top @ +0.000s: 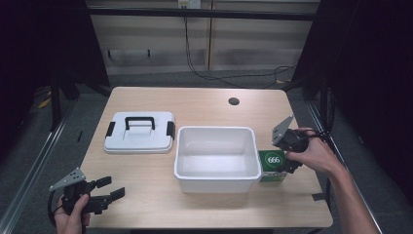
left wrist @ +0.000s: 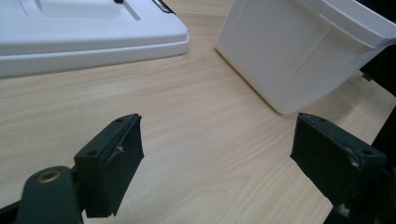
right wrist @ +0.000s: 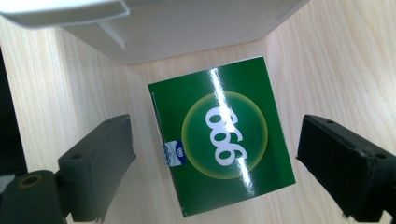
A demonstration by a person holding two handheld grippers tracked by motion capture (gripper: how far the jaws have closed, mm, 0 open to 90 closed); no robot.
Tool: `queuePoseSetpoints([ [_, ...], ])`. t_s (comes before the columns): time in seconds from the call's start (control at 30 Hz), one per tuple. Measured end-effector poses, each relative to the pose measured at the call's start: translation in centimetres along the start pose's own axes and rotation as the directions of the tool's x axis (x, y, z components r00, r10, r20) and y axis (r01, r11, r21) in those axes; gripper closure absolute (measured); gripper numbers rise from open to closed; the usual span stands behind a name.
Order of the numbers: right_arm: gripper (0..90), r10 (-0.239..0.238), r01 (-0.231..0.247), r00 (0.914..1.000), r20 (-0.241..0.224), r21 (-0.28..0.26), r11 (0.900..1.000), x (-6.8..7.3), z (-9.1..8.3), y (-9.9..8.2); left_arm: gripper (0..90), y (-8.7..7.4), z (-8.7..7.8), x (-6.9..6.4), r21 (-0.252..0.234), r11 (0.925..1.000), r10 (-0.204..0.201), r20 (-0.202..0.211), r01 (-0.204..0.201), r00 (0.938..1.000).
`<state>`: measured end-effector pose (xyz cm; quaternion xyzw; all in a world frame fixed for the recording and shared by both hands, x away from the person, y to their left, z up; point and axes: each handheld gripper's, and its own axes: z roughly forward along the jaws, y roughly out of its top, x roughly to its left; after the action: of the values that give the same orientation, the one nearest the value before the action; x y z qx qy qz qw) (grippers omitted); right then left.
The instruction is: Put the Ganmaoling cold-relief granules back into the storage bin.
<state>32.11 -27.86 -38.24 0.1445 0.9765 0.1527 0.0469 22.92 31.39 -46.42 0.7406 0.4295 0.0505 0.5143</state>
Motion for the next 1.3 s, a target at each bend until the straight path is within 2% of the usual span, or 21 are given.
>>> queuePoseSetpoints([
  [0.07, 9.3, 0.001, 0.0, 1.0, -0.009, 0.031, 0.9995, -0.1, 0.1, 0.0, 16.4, 0.0, 0.0, 0.0, 0.001, 1.0, -0.001, -0.001, 0.001, 1.0],
  [0.13, 9.3, -0.026, 0.027, 0.9996, -0.009, 0.053, 0.9982, -0.4, 0.4, 0.2, 16.4, 0.0, 0.0, 0.0, 0.001, 1.0, -0.001, -0.002, 0.001, 1.0],
  [0.23, 9.3, -0.021, 0.022, 0.9997, -0.011, 0.078, 0.9967, -0.5, 0.6, 0.3, 16.3, 0.0, 0.0, 0.0, 0.0, 1.0, -0.001, -0.001, 0.001, 1.0],
  [0.27, 9.3, -0.047, 0.049, 0.9987, -0.017, 0.088, 0.9949, -0.6, 1.0, 0.5, 16.4, 0.0, 0.0, 0.0, 0.0, 1.0, -0.002, -0.001, 0.002, 1.0],
  [0.3, 9.3, -0.047, 0.049, 0.9987, -0.017, 0.088, 0.9949, -0.6, 1.0, 0.5, 16.4, 0.0, 0.0, 0.0, 0.0, 1.0, -0.002, -0.001, 0.002, 1.0],
  [0.43, 9.3, -0.071, 0.076, 0.9968, -0.035, 0.157, 0.9846, -0.5, 2.1, 0.8, 16.3, 0.0, 0.0, 0.0, 0.001, 1.0, -0.001, -0.001, 0.001, 1.0],
  [0.63, 9.3, -0.128, 0.135, 0.9906, -0.047, 0.181, 0.9742, -0.7, 3.1, 1.2, 16.4, 0.0, 0.1, 0.0, 0.003, 1.0, 0.004, 0.002, -0.004, 1.0],
  [0.7, 9.3, -0.114, 0.121, 0.9924, -0.047, 0.196, 0.973, -0.6, 3.2, 1.2, 16.4, 0.0, 0.1, 0.0, 0.001, 1.0, -0.005, 0.001, 0.004, 1.0],
  [0.73, 9.4, -0.133, 0.141, 0.9897, -0.053, 0.199, 0.9697, -0.8, 3.4, 1.2, 16.4, 0.0, 0.1, 0.0, 0.001, 1.0, -0.004, 0.0, 0.004, 1.0],
  [0.8, 9.6, -0.141, 0.148, 0.9889, -0.047, 0.218, 0.9647, -0.9, 3.8, 1.2, 16.4, 0.0, 0.1, 0.0, 0.001, 1.0, -0.003, 0.0, 0.003, 1.0],
  [0.97, 9.8, -0.146, 0.156, 0.9876, -0.058, 0.223, 0.9623, -1.0, 4.1, 1.3, 16.4, 0.0, 0.1, 0.0, 0.001, 1.0, -0.004, 0.0, 0.004, 1.0],
  [1.1, 10.6, -0.133, 0.143, 0.9896, -0.056, 0.247, 0.9585, -0.9, 4.4, 1.3, 16.4, 0.0, 0.0, 0.0, 0.001, 1.0, -0.001, 0.002, 0.001, 1.0],
  [1.17, 10.7, -0.147, 0.157, 0.9873, -0.061, 0.249, 0.9557, -1.0, 4.6, 1.3, 16.4, 0.0, 0.0, 0.0, 0.002, 1.0, -0.002, 0.002, 0.002, 1.0],
  [1.2, 11.2, -0.157, 0.167, 0.9857, -0.062, 0.259, 0.9513, -1.0, 4.9, 1.4, 16.4, 0.0, 0.0, 0.0, 0.001, 1.0, -0.002, 0.001, 0.002, 1.0],
  [1.3, 13.0, -0.161, 0.173, 0.9847, -0.065, 0.261, 0.9497, -0.9, 5.0, 1.4, 16.4, 0.0, 0.0, 0.0, 0.001, 1.0, -0.001, 0.001, 0.001, 1.0],
])
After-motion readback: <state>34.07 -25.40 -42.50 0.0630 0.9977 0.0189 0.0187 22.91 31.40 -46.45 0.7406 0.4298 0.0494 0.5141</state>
